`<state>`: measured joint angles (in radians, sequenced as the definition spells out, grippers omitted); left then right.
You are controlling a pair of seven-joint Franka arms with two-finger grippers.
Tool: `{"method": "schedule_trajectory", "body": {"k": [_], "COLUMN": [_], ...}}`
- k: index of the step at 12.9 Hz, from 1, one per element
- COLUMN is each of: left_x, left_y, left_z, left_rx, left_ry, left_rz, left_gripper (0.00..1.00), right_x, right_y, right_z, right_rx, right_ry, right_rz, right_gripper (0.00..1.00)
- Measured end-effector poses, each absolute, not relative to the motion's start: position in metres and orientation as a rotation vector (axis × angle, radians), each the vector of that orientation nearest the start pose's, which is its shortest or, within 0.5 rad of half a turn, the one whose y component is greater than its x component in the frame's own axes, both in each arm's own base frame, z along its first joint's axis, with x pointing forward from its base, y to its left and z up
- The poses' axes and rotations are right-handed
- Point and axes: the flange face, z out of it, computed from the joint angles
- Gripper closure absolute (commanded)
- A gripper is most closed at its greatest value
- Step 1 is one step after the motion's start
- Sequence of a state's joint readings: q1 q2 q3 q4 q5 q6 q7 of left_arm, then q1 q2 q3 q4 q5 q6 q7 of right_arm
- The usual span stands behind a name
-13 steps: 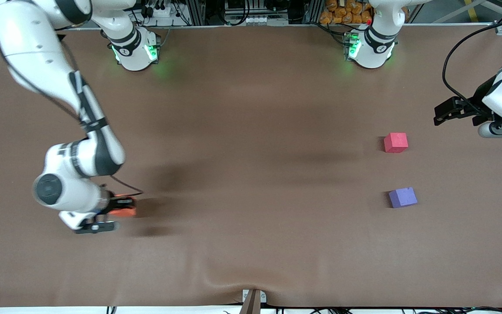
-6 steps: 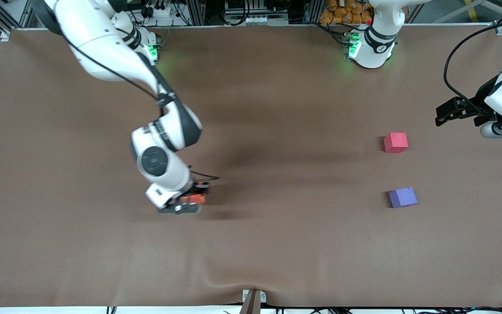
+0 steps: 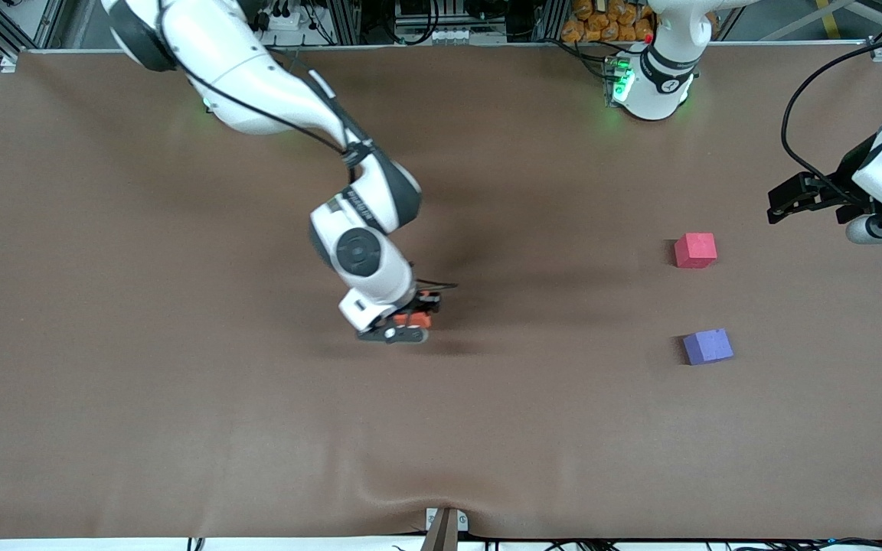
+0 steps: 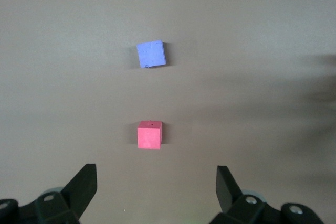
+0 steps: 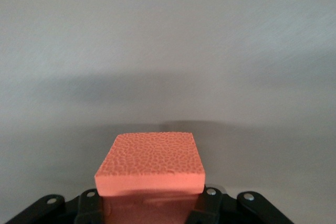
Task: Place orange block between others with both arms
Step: 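Carry the orange cube with the right gripper toward the table middle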
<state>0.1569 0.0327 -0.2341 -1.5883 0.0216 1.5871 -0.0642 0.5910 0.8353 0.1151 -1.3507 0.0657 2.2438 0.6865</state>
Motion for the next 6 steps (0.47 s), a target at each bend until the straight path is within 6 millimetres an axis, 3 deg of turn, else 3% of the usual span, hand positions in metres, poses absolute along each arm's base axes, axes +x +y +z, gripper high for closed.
{"method": "schedule_trajectory", "body": {"k": [3,6], "left_x": [0.564,0.564], "left_y": [-0.039,-0.04], "left_z": [0.597,0.592], "left_rx": [-3.125,-3.125], "left_ry": [0.022,0.024], "left_rz": [0.045,0.055], "left_gripper": [0.0,0.0], "right_x": [0.546,0.539], "right_y": [0.515,0.522], "right_z": [0.214,0.205], "right_rx": [-3.003,-3.009], "right_ry": [0.061,0.046], "right_rz": [0.081,0.091], "right_gripper": [1.0,1.0]}}
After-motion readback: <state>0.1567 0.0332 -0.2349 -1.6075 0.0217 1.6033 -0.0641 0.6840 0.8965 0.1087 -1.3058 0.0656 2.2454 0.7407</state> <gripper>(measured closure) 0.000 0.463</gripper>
